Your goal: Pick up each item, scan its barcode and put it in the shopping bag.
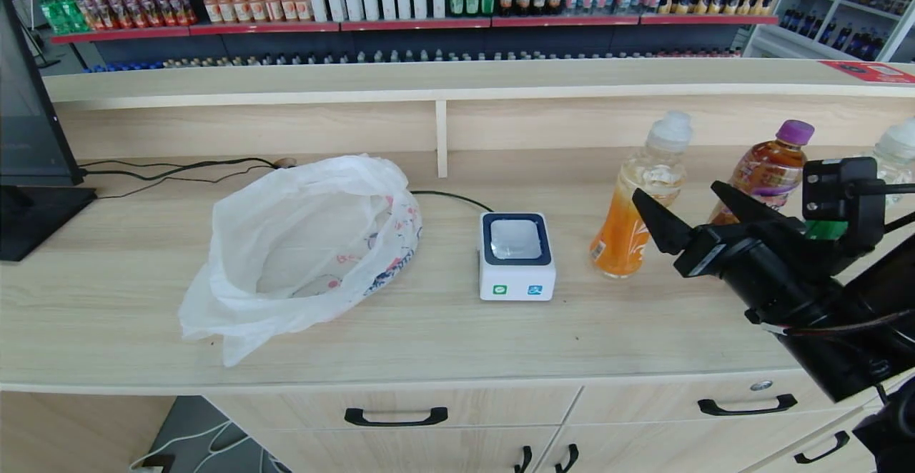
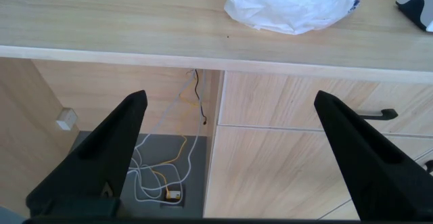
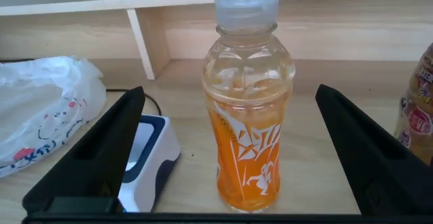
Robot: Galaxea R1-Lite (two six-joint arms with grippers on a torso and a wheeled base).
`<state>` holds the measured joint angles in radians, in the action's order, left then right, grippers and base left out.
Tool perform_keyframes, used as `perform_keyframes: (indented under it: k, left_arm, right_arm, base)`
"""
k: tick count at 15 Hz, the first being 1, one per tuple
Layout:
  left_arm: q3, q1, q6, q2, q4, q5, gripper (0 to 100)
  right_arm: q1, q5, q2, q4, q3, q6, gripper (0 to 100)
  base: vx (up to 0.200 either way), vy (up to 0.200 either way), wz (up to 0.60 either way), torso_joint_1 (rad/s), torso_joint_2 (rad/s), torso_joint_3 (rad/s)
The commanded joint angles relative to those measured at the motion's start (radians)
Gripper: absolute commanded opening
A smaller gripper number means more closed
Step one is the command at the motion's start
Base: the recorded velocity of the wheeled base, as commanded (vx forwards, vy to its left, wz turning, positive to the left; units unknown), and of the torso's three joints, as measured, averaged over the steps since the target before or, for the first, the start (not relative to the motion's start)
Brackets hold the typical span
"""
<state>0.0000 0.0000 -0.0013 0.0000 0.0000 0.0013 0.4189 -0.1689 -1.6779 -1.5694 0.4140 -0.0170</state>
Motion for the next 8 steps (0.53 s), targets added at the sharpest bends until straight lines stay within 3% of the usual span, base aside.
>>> perform_keyframes:
  k: [1,8]
  left_arm:
    - [0.0,0.0,0.0,0.0,0.0,0.0,100]
    - [0.0,0.0,0.0,0.0,0.0,0.0,100]
  right_arm:
    - [-0.003,0.0,-0.042,-0.001,0.015,-0.001,100]
    - [-0.045,0.002,-0.138,-0.001,0.075,-0.021,100]
  base:
    - [0.0,0.0,0.0,0.0,0.0,0.0]
    - [0.0,0.0,0.0,0.0,0.0,0.0]
